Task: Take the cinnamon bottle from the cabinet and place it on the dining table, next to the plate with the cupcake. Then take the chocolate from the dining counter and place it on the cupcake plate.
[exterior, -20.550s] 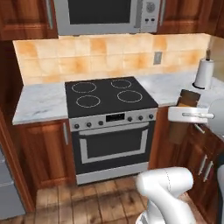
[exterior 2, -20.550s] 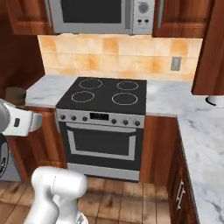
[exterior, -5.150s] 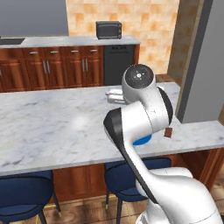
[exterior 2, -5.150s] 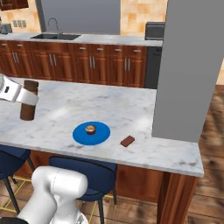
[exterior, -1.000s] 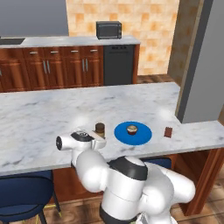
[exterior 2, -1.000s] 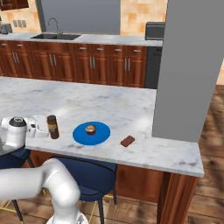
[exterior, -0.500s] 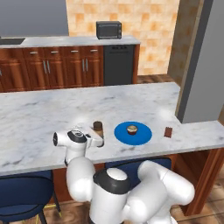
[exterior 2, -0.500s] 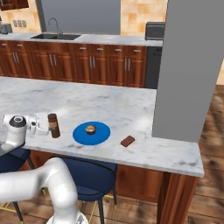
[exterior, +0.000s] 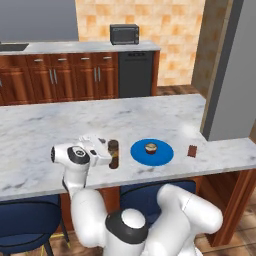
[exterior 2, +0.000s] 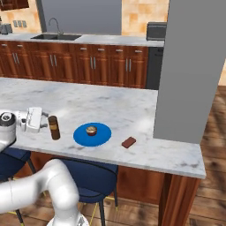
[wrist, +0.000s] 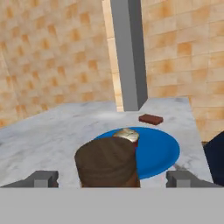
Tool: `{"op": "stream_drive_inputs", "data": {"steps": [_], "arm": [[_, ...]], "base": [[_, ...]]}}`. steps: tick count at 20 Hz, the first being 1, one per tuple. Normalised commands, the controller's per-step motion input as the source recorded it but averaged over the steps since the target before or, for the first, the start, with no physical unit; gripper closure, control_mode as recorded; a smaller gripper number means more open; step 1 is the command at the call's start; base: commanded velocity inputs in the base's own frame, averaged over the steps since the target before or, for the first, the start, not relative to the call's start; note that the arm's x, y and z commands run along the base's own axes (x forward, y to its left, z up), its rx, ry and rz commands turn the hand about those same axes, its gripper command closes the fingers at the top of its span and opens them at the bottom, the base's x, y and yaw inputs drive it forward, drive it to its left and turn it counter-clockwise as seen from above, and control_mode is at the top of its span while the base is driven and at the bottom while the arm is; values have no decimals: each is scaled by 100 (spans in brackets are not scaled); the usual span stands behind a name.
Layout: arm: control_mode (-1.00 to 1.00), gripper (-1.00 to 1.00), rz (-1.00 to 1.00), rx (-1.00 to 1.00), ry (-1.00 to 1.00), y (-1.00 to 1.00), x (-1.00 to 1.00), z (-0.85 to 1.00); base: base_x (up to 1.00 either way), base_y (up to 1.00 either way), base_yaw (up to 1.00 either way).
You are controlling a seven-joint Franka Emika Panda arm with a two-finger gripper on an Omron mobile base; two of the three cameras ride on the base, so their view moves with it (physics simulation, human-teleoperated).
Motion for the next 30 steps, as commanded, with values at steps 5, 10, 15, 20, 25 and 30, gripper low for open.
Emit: {"op": "stream_drive_inputs", "data": {"steps": [5,10,15,20,25,30], "arm": [[-100,-100,-2,6,-6,0,-32,96],[-100,-100,0,13,-2,0,-34,100],[-100,-100,0,15,-3,0,-49,95],[-100,-100,0,25,-1,0,-69,84],[-100,-100,0,36,1,-47,-80,35],[-100,-100,1,41,4,-96,-84,-1]], "base": [[0,0,0],[0,0,0],[0,0,0],[0,0,0],[0,0,0],[0,0,0]]}}
